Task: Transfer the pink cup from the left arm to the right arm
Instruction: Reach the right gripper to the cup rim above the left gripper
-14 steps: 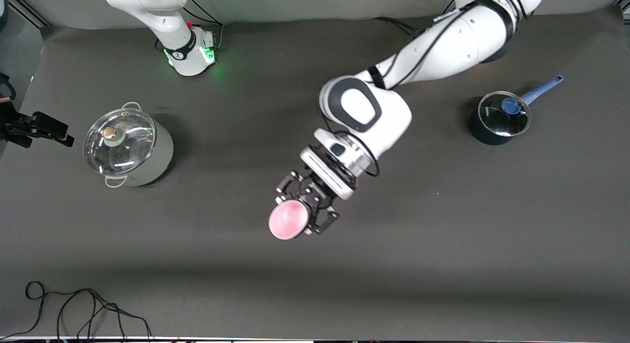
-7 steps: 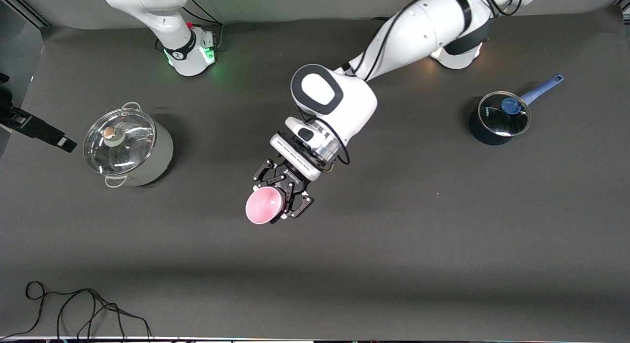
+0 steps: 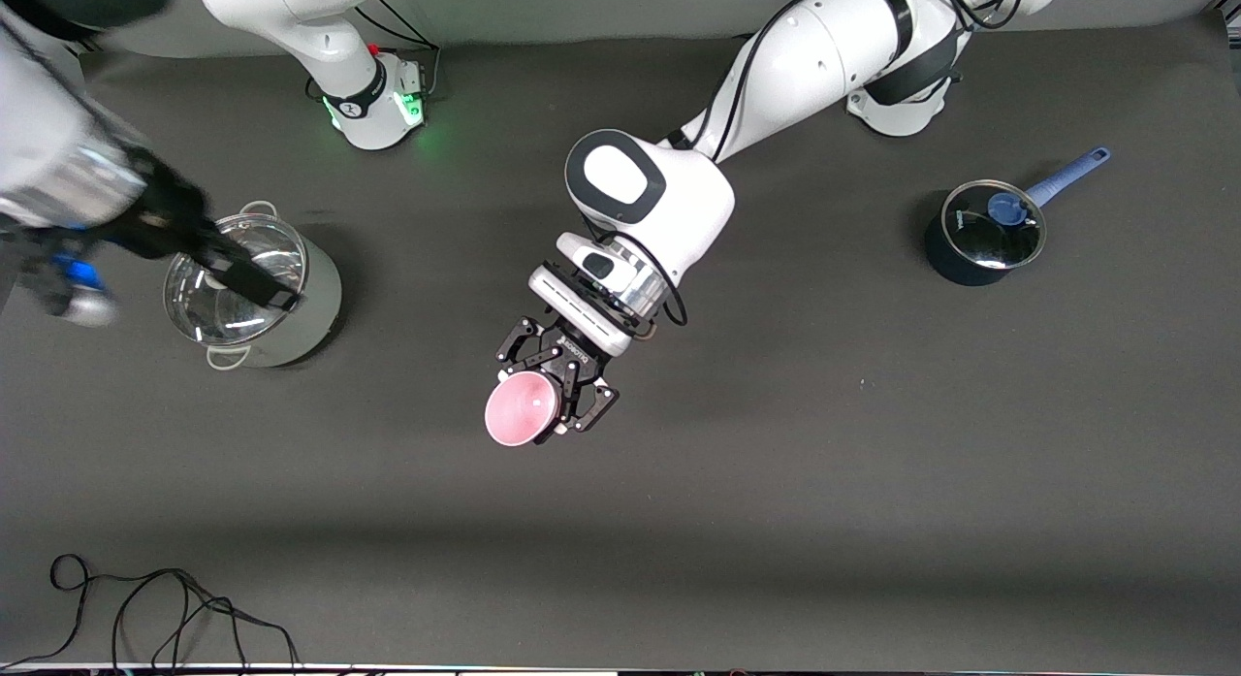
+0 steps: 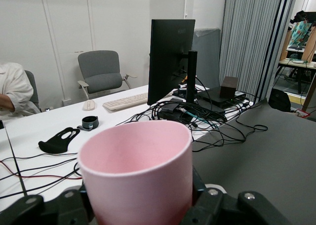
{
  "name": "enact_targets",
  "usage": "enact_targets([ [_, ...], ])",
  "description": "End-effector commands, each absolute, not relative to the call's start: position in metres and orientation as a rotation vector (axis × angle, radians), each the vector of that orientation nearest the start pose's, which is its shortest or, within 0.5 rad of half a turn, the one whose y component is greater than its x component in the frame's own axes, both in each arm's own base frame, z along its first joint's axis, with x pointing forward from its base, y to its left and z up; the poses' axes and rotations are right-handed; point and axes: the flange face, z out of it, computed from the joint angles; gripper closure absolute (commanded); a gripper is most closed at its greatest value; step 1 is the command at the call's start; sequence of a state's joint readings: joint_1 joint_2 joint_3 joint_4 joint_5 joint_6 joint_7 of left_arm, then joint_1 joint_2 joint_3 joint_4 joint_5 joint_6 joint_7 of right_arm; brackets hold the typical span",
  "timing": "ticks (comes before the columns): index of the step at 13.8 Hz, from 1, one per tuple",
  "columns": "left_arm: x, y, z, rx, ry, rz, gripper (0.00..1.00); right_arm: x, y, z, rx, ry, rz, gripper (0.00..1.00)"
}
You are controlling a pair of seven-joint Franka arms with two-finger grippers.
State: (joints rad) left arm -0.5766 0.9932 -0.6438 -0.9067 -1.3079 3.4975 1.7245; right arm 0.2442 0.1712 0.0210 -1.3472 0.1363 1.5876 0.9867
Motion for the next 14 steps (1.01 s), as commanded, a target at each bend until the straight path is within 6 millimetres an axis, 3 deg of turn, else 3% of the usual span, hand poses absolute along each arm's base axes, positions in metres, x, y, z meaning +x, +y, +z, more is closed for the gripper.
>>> enact_targets([
  [1,0.572,-0.533,0.412,-2.761,0.966,-2.088,1.0,0.602,0.219,0.626,-2.782,1.091,0.042,0.01],
  [4,0.569,-0.537,0.41,-2.761,0.977,-2.083,1.0,0.602,0.26,0.611,-2.813,1.052,0.045,0.01],
  [10,0.568,-0.538,0.41,-2.758,0.982,-2.084,1.0,0.606,0.324,0.588,-2.855,1.033,0.002,0.01],
  [12,0.568,-0.538,0.41,-2.758,0.982,-2.084,1.0,0.608,0.334,0.58,-2.894,1.019,-0.044,0.0],
  [14,0.568,-0.538,0.41,-2.757,0.982,-2.084,1.0,0.61,0.332,0.585,-2.891,1.018,-0.064,0.0],
])
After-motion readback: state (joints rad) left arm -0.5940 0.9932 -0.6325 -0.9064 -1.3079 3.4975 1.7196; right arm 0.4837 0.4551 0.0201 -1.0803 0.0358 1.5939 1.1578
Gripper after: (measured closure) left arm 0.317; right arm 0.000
